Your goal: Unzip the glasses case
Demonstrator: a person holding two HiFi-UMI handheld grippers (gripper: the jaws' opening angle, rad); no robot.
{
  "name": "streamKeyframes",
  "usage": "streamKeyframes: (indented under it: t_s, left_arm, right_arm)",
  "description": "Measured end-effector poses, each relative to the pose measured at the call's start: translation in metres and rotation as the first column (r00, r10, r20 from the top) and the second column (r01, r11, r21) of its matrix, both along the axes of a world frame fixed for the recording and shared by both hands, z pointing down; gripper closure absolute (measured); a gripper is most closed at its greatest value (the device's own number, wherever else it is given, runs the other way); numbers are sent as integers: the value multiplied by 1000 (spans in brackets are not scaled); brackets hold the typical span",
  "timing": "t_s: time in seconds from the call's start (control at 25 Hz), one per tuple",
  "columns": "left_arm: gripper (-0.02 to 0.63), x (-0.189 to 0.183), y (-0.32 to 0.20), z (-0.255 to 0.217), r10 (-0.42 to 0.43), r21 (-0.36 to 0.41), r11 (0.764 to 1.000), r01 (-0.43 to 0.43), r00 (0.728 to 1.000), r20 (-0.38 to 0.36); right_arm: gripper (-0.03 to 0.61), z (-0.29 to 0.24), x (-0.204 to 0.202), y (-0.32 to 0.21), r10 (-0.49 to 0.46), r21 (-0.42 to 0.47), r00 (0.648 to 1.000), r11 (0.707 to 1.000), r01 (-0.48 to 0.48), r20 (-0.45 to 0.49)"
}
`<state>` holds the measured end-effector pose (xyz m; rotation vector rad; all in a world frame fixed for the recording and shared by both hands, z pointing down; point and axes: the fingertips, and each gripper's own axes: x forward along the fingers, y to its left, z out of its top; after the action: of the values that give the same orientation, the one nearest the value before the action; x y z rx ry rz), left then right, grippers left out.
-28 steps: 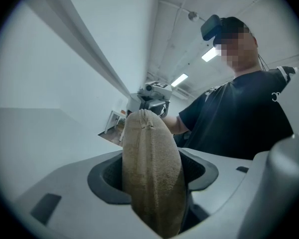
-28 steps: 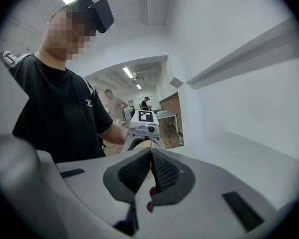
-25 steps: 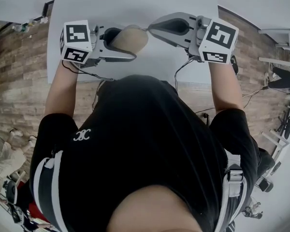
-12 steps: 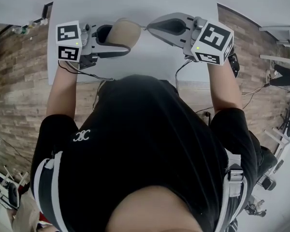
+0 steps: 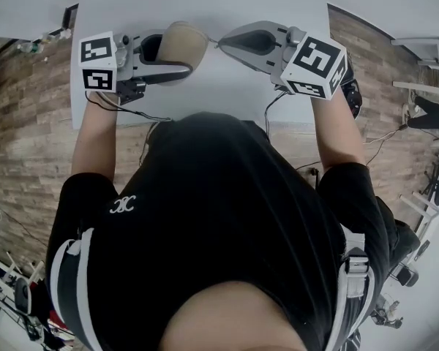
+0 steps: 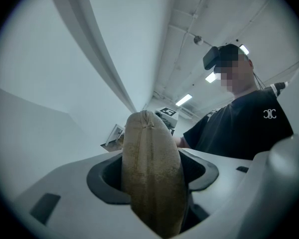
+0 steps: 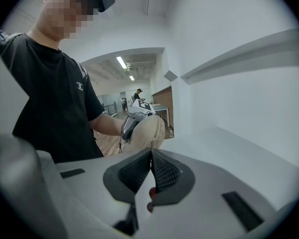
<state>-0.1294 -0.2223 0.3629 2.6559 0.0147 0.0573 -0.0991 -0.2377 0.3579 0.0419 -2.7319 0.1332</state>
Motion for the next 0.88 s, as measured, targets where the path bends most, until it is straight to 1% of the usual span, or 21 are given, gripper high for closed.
streamKeyframes:
  t_s: [0.04, 0.12, 0.2, 0.28, 0.48, 0.6, 0.76, 0.88]
  left_arm:
    - [333, 0, -1, -2, -7, -5, 1000, 7, 1000, -20]
    - [333, -2, -6, -10, -29, -24, 999, 27, 996, -83]
    - [333, -6, -13, -18, -51, -47, 998, 45, 987, -150]
    - [333, -8, -23, -22, -77, -70, 995, 64, 979, -190]
    - [333, -14, -45, -27, -154, -152, 982, 113, 944, -292]
    - [333, -12, -53, -26, -187, -188, 973, 131, 930, -317]
    - [331, -8, -61, -20, -223, -224, 962, 157, 924, -312]
    - [331, -8, -69, -18, -256, -263, 949, 173, 910, -327]
  right_arm:
    - [558, 0, 0, 1, 0, 1, 1000, 1000, 0, -1]
    - [558, 2, -2, 6, -5, 6, 1000, 1000, 5, -10]
    - [558, 3, -5, 8, -6, 8, 1000, 1000, 6, -11]
    - [558, 3, -7, 4, 8, 9, 1000, 1000, -8, -10]
    - [558, 8, -14, -2, 35, 30, 999, 999, -33, -38]
    - [558, 15, -14, -2, 49, 46, 997, 998, -47, -60]
    - [558, 26, -12, -4, 63, 63, 993, 996, -57, -100]
    - [558, 35, -11, -4, 68, 65, 990, 996, -60, -123]
